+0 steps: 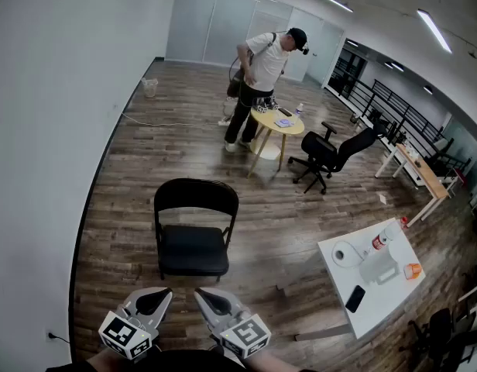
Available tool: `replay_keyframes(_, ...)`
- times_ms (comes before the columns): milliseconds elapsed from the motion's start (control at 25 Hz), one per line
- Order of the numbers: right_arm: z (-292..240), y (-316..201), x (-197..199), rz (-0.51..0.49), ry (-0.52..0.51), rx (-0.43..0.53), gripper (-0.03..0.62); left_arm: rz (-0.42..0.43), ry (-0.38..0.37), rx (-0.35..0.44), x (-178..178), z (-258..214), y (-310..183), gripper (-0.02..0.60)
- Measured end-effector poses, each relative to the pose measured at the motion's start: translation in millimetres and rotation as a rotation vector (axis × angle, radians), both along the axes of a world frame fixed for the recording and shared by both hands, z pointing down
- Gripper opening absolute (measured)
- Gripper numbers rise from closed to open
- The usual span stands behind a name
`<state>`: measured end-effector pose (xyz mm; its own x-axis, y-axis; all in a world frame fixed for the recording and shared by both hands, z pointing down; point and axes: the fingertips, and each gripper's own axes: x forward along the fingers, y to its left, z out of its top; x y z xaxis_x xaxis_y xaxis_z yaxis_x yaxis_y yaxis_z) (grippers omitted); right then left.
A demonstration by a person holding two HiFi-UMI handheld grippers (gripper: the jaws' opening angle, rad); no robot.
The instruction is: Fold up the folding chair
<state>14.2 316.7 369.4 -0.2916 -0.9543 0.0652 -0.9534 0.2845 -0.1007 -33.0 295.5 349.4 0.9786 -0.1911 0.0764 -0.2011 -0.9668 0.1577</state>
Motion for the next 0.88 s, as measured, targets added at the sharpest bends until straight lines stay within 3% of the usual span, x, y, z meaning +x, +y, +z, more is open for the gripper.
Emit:
replay_keyframes(720,-2.1,-2.5,5.9,0.034,-0.045,0.041,0.002,0.002,-0.001,0.013,-3.7,4.1,-4.1,0.002)
replay_keyframes(880,-1.1,-8.0,-1.4,0.022,-0.044,0.034,0.034,0.011,-0.009,0.01,-6.5,4.4,-5.6,0.002)
